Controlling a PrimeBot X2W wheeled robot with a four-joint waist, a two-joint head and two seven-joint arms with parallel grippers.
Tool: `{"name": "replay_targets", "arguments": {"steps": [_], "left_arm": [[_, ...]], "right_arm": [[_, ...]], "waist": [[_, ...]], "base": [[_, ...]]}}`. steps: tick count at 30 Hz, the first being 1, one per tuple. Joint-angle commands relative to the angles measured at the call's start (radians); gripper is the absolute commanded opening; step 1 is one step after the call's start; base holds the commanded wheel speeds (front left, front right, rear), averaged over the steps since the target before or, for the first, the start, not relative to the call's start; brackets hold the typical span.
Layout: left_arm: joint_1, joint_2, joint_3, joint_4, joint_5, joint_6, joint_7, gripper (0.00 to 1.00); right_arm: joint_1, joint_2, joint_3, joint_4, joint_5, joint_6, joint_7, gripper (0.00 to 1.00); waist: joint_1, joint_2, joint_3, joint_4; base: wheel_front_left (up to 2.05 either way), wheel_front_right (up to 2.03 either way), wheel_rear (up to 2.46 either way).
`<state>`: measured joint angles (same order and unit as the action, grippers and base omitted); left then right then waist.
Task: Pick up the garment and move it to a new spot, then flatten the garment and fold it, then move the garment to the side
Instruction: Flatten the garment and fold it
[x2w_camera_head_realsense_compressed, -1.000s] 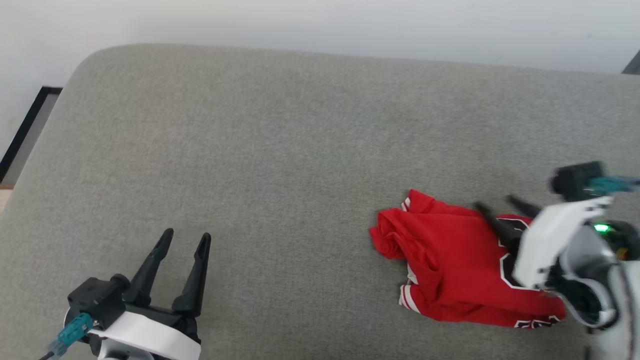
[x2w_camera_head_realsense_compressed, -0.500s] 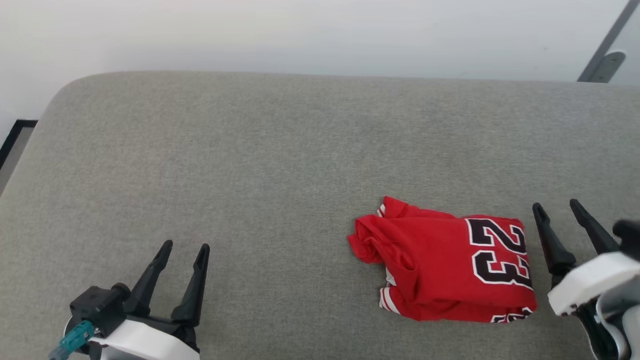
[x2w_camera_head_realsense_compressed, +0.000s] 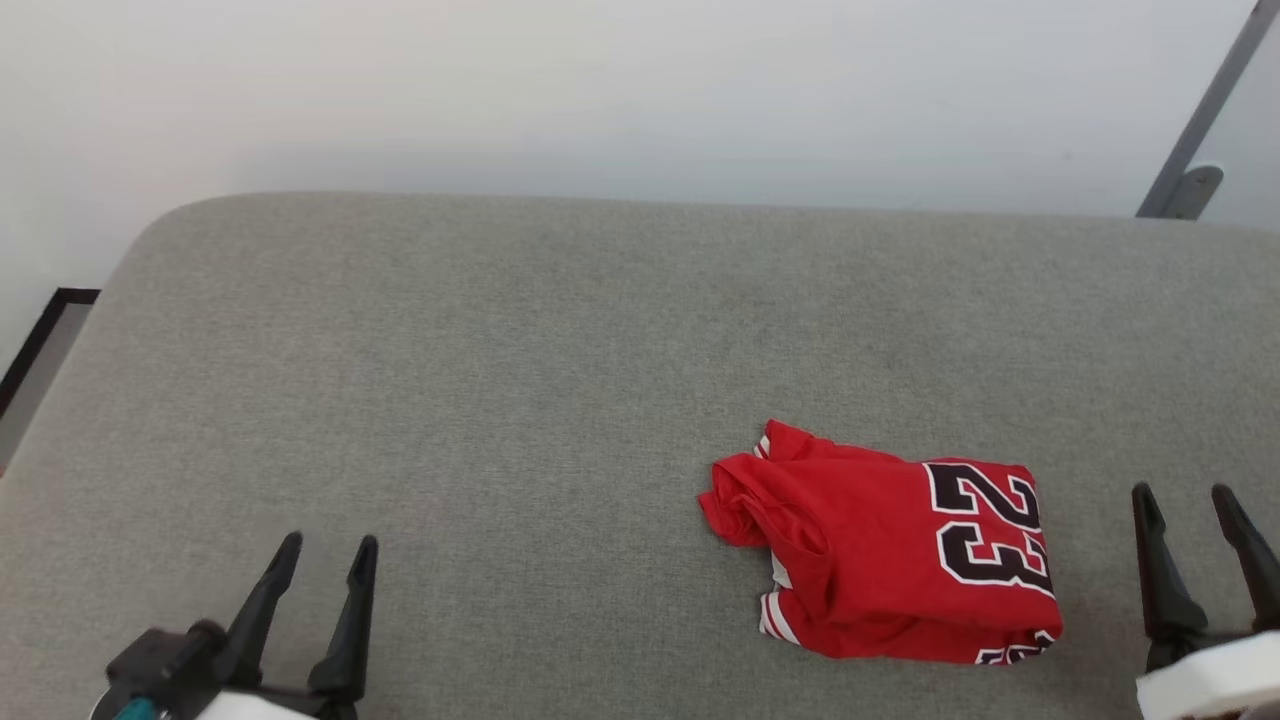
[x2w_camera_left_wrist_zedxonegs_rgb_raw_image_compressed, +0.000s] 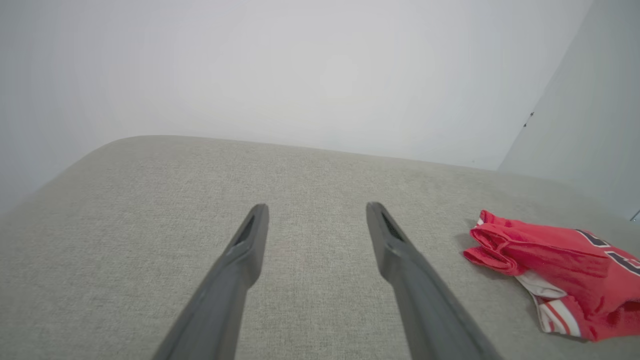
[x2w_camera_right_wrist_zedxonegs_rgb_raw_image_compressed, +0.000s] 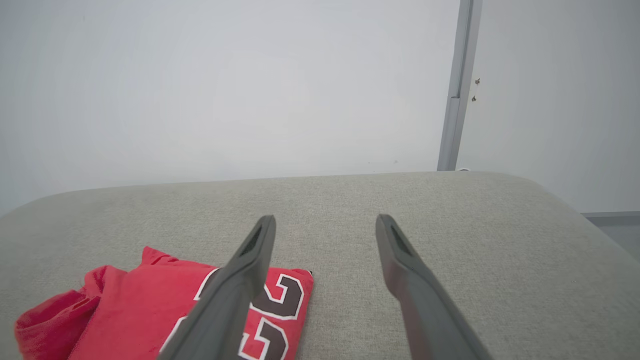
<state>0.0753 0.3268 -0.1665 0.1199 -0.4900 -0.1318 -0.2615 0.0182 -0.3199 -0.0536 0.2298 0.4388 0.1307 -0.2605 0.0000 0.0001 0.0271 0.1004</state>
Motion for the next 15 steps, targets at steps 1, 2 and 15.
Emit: {"name": "replay_targets", "arguments": {"steps": [1,2,15], "left_arm": [[0.024,-0.004,0.016,-0.013,0.010,0.002,-0.005,1.00],[0.034,-0.007,0.025,-0.018,0.017,0.002,-0.005,1.00],[0.119,-0.028,0.099,-0.096,0.049,0.002,-0.005,1.00]], "right_arm": [[0.028,0.013,-0.012,-0.025,-0.014,0.000,-0.005,1.00],[0.043,0.023,-0.020,-0.041,-0.021,0.000,-0.005,1.00],[0.190,0.102,-0.111,-0.201,-0.084,0.000,-0.002,1.00]], "waist": [[0.0000,-0.0001,-0.009,0.008],[0.0000,-0.0001,-0.011,0.009],[0.0000,-0.0001,0.000,0.006]], "base": [[0.00,0.00,0.00],[0.00,0.00,0.00],[0.00,0.00,0.00]]}}
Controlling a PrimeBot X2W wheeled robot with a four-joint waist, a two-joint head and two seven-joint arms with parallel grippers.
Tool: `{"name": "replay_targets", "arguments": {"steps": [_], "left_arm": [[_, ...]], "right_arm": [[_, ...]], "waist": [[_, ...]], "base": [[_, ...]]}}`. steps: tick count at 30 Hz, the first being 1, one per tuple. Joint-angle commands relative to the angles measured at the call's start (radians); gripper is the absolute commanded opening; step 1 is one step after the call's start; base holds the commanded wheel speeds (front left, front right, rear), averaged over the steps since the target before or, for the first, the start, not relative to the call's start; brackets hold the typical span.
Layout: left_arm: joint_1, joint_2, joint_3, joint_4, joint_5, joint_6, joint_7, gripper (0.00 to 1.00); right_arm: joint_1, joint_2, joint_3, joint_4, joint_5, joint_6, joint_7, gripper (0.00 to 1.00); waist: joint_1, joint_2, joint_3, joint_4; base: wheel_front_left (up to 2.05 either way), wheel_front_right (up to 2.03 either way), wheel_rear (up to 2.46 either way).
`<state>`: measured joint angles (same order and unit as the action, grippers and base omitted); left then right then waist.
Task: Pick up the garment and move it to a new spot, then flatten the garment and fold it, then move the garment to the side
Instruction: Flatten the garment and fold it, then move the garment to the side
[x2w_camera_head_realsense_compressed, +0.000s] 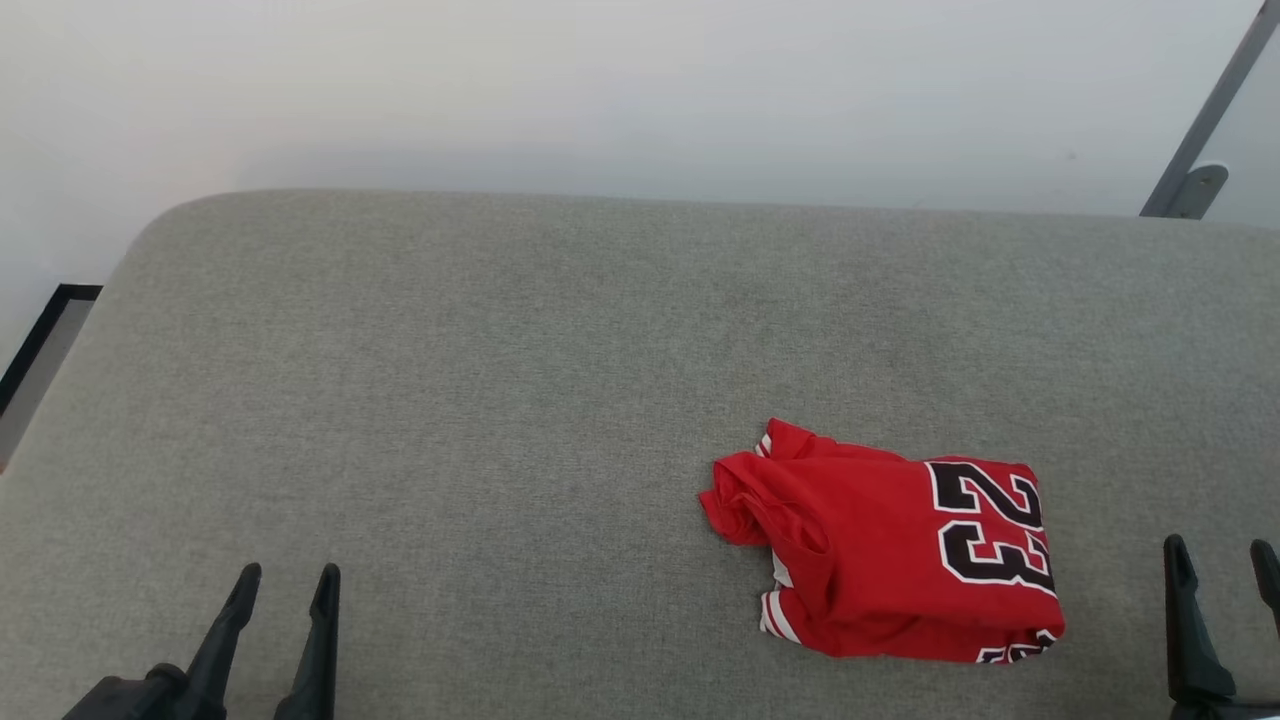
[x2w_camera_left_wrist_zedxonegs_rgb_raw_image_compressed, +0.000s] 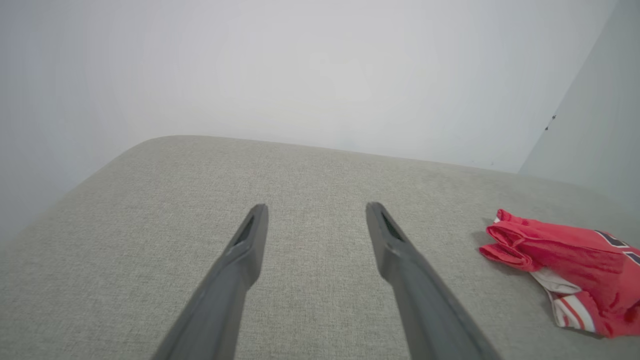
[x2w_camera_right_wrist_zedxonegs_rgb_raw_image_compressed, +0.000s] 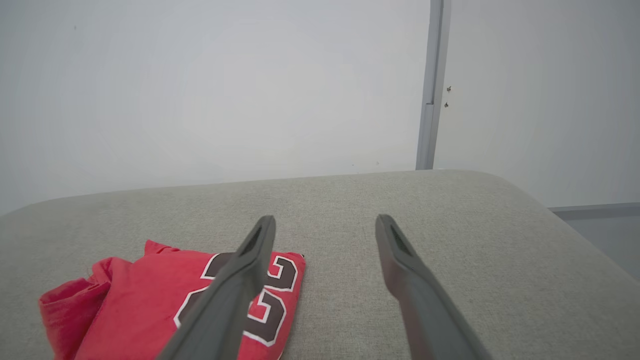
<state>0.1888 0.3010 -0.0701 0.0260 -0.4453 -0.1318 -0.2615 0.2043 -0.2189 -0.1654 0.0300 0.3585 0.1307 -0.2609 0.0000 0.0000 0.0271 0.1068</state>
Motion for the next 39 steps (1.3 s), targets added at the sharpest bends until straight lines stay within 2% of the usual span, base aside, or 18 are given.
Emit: {"name": "replay_targets", "arguments": {"steps": [1,20,24,29,32,36,38,39], "left_arm": [[0.005,-0.003,0.005,-0.004,0.006,0.002,-0.005,1.00],[-0.025,-0.004,-0.002,-0.008,0.001,0.002,-0.005,1.00],[-0.031,-0.009,-0.001,-0.010,-0.005,0.002,-0.005,1.00],[-0.055,-0.014,-0.008,-0.007,-0.019,0.002,-0.005,1.00],[-0.076,-0.018,-0.018,-0.006,-0.021,0.002,-0.005,1.00],[-0.113,-0.022,-0.040,-0.001,-0.032,0.003,-0.005,1.00],[-0.128,-0.023,-0.054,0.001,-0.038,0.003,-0.005,1.00],[-0.128,-0.023,-0.054,0.001,-0.038,0.003,-0.005,1.00]], "right_arm": [[0.005,0.005,-0.002,-0.007,-0.007,0.000,0.003,1.00],[-0.012,0.037,-0.002,-0.034,-0.017,0.000,0.031,1.00],[-0.032,0.020,0.023,-0.040,-0.028,0.000,0.083,1.00],[-0.092,-0.042,0.068,-0.050,-0.035,0.000,0.277,1.00],[-0.145,-0.091,0.093,-0.067,-0.019,0.000,0.448,1.00],[-0.212,-0.162,0.134,-0.082,0.034,0.000,0.731,1.00],[-0.243,-0.173,0.139,-0.082,0.070,0.000,0.871,1.00],[-0.243,-0.173,0.139,-0.082,0.070,0.000,0.871,1.00]], "waist": [[0.0000,0.0000,0.002,-0.002],[0.0000,0.0000,0.020,-0.001],[0.0000,0.0000,0.036,0.000],[0.0000,0.0000,0.074,-0.003],[0.0000,0.0000,0.101,-0.001],[0.0000,0.0000,0.141,0.007],[0.0000,0.0000,0.158,0.012],[0.0000,0.0000,0.158,0.012]], "base": [[0.00,0.00,0.00],[0.00,0.00,0.00],[0.00,0.00,0.00],[0.00,0.00,0.00],[0.00,0.00,0.00],[0.00,0.00,0.00],[0.00,0.00,0.00],[0.00,0.00,0.00]]}}
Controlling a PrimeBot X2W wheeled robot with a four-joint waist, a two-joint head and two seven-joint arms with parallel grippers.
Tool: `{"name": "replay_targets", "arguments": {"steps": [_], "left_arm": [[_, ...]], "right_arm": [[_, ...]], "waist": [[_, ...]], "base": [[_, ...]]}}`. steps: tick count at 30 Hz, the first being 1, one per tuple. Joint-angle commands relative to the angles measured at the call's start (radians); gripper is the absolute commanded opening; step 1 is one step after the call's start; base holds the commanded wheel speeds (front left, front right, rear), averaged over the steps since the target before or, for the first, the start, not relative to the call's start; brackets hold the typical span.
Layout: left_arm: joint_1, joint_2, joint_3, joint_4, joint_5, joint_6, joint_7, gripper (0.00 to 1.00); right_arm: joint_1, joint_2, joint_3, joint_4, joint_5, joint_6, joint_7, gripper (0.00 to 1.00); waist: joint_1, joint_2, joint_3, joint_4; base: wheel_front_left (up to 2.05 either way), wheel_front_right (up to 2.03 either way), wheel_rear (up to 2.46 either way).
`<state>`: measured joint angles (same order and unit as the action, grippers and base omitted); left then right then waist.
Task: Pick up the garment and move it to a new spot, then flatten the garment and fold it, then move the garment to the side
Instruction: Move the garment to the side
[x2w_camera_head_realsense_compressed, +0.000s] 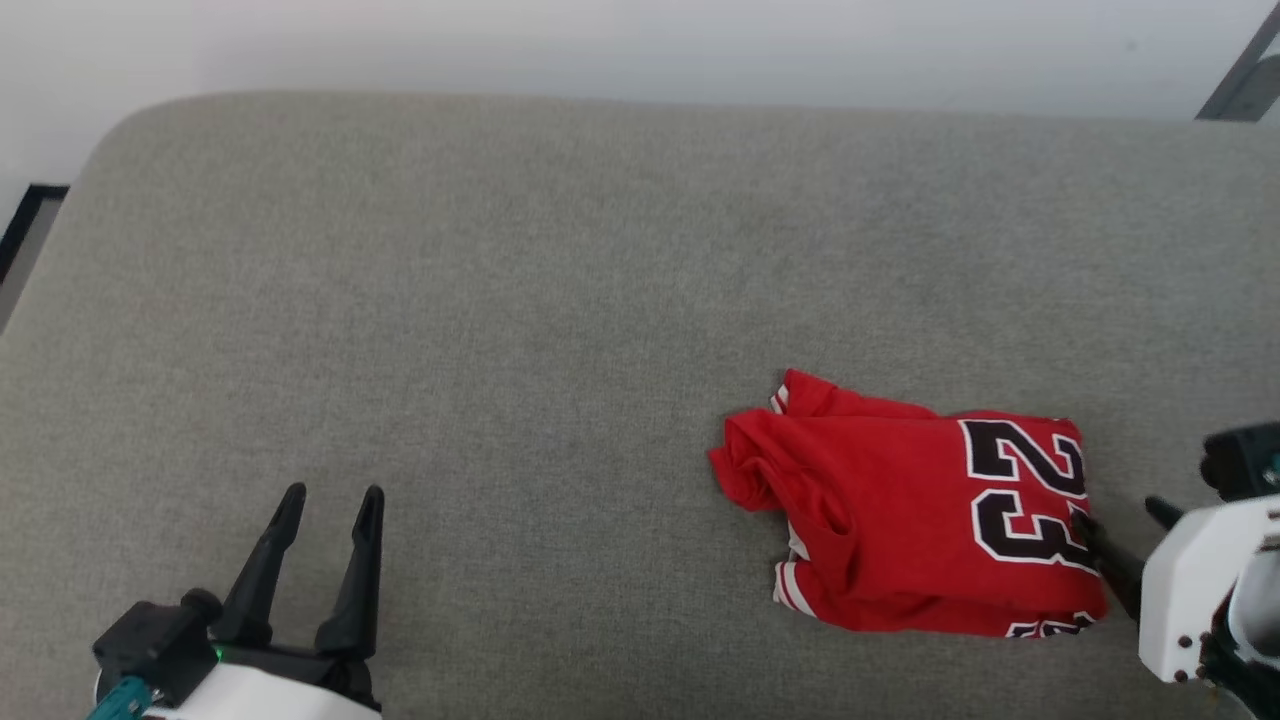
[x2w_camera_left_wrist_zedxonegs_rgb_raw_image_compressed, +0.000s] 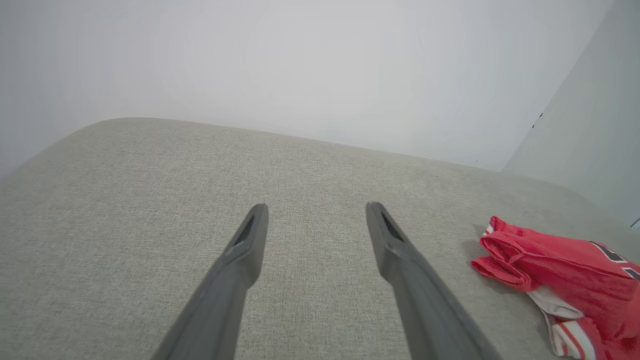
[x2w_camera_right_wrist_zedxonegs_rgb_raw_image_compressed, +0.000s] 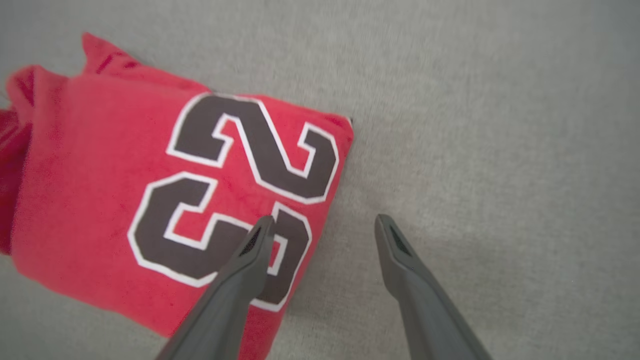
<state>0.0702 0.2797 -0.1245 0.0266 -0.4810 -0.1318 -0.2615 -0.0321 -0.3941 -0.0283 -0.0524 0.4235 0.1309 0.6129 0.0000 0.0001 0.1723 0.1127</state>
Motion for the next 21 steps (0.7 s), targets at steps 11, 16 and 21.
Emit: {"name": "replay_targets", "arguments": {"steps": [11,16,21], "left_arm": [[-0.108,-0.002,-0.037,0.001,-0.035,0.003,-0.005,1.00],[-0.134,-0.002,-0.038,0.008,-0.045,0.003,-0.005,1.00],[-0.153,0.009,-0.048,0.011,-0.040,0.003,-0.005,1.00]], "right_arm": [[-0.084,0.070,-0.053,-0.009,-0.029,0.000,0.419,1.00],[-0.069,0.138,-0.054,0.013,-0.046,0.000,0.442,1.00],[-0.077,0.170,-0.059,0.022,-0.050,0.001,0.408,0.00]], "waist": [[0.0000,-0.0001,0.140,0.057],[0.0000,-0.0001,0.166,0.061],[0.0000,-0.0001,0.169,0.047]], "base": [[0.00,0.00,0.00],[0.00,0.00,0.00],[0.00,0.00,0.00]]}}
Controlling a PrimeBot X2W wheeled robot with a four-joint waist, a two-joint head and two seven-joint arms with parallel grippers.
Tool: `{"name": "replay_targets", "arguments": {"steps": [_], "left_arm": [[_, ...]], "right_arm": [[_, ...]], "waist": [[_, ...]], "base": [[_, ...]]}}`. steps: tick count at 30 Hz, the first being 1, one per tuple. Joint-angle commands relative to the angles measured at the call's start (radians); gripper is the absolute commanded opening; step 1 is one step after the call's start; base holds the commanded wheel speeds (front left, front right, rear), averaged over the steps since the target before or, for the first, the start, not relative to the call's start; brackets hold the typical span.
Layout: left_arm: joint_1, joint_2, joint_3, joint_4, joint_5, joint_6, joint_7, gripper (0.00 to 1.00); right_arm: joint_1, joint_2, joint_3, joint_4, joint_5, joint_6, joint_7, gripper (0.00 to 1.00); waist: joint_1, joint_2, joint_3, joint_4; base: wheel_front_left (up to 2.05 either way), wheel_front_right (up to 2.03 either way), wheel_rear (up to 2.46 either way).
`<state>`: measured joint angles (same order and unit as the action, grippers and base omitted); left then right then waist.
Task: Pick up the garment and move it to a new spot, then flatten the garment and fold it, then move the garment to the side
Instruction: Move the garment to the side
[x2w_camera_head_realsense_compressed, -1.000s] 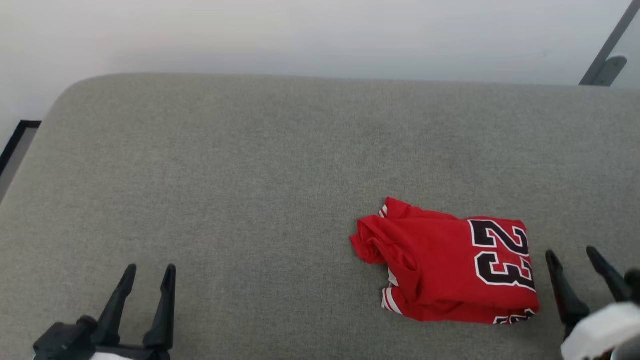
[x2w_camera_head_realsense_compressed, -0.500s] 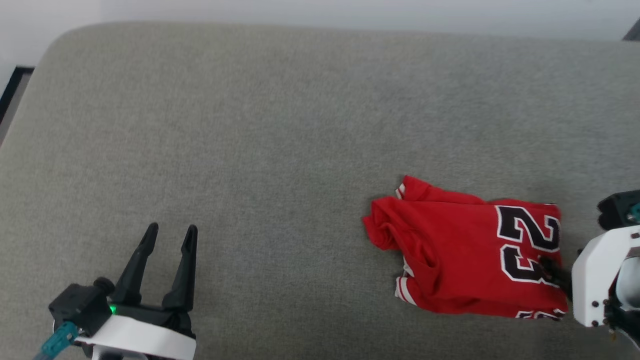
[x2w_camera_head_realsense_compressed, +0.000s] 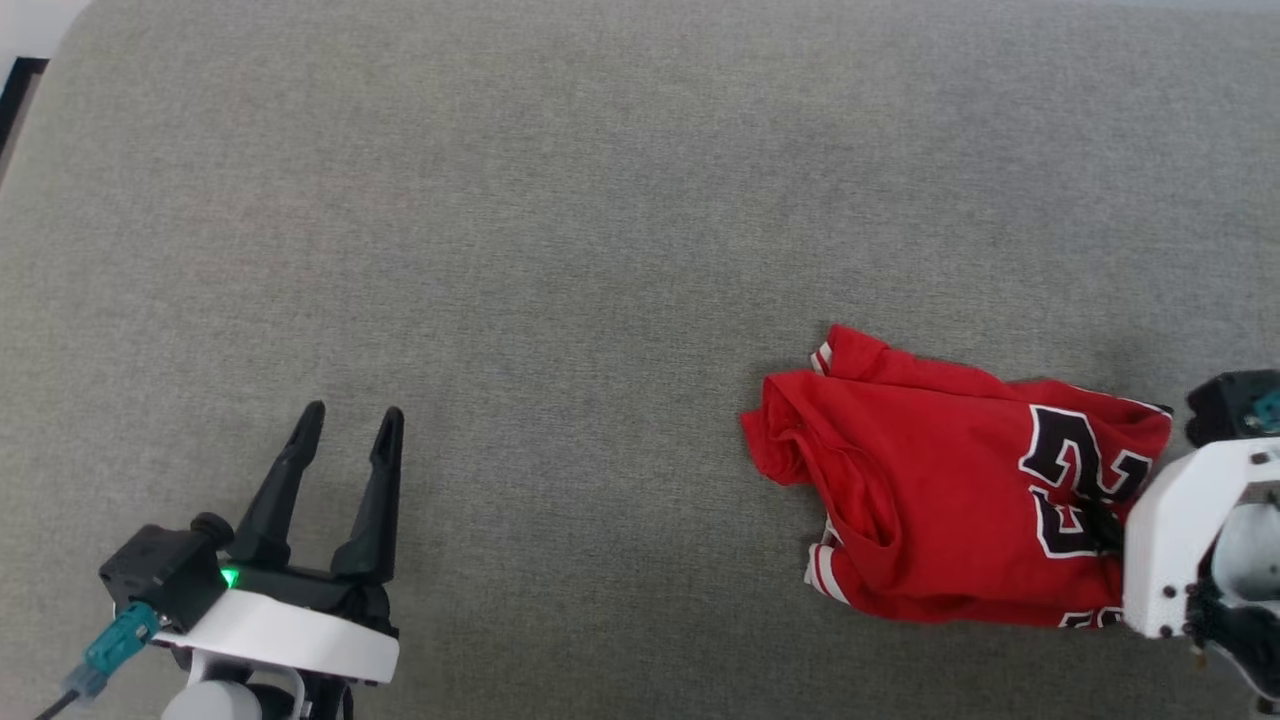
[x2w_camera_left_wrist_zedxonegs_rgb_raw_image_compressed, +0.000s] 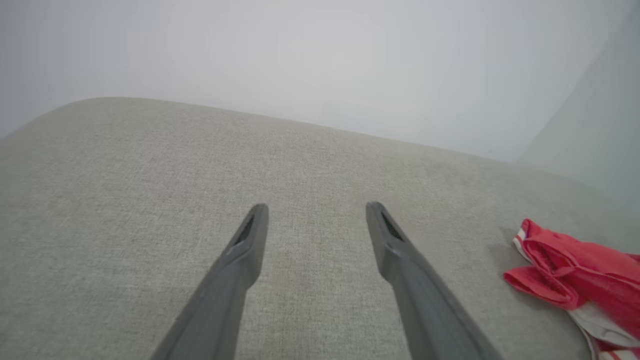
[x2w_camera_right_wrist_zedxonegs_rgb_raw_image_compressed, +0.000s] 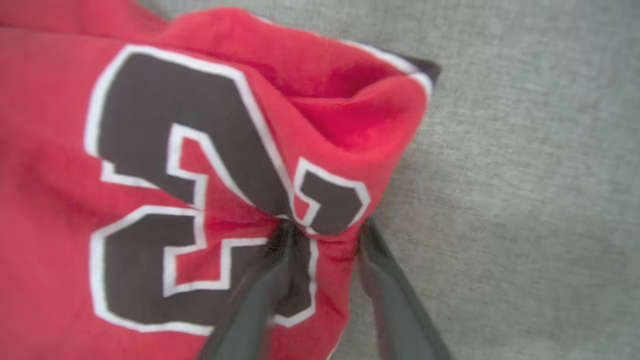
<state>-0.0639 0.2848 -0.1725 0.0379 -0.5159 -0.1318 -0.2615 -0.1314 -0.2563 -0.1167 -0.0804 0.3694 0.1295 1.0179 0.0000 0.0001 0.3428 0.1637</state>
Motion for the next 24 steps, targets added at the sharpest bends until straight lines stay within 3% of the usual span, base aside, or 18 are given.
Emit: {"name": "replay_targets", "arguments": {"steps": [1,11,19,24], "left_arm": [[-0.020,0.007,0.001,0.001,-0.002,0.003,-0.005,1.00],[-0.053,0.052,-0.004,-0.021,-0.003,0.003,-0.005,1.00],[-0.153,0.155,-0.034,-0.065,-0.015,0.003,-0.005,1.00],[-0.235,0.224,-0.059,-0.089,-0.024,0.003,-0.005,1.00]], "right_arm": [[0.020,0.030,0.026,0.050,0.004,0.002,-0.007,0.00],[-0.047,0.015,-0.065,0.011,0.038,0.001,-0.170,0.00],[-0.080,-0.004,-0.256,-0.014,0.055,0.001,-0.211,0.00],[-0.120,-0.028,-0.353,0.003,0.009,0.001,-0.246,0.00]], "waist": [[0.0000,-0.0001,-0.003,-0.009],[0.0000,-0.0001,-0.010,-0.140],[0.0000,-0.0001,0.071,-0.261],[0.0000,-0.0001,0.130,-0.306]], "base": [[0.00,0.00,0.00],[0.00,0.00,0.00],[0.00,0.00,0.00],[0.00,0.00,0.00]]}}
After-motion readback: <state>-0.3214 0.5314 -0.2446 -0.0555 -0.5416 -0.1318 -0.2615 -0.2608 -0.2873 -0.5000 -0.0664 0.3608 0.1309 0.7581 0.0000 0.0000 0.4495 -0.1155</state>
